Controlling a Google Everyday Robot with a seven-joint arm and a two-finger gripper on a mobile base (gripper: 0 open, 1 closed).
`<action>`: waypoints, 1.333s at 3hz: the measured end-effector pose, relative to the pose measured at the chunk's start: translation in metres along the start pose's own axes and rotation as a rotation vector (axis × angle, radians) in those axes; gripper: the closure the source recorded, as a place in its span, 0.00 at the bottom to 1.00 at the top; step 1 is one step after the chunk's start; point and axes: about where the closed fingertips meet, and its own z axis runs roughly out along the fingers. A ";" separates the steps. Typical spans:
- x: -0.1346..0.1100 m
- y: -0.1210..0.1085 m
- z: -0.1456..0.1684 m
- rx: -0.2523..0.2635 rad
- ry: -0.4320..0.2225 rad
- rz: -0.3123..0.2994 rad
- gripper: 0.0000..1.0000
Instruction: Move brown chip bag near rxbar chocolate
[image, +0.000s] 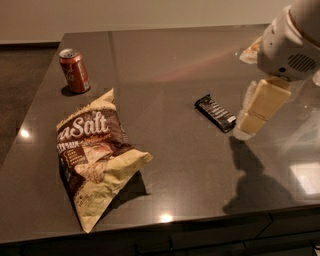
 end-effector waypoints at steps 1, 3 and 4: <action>-0.036 0.006 0.014 -0.034 -0.063 0.003 0.00; -0.093 0.041 0.041 -0.135 -0.142 -0.019 0.00; -0.114 0.063 0.058 -0.173 -0.178 -0.057 0.00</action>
Offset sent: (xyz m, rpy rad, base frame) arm -0.0059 0.1171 -0.0169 0.1805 0.1065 0.0916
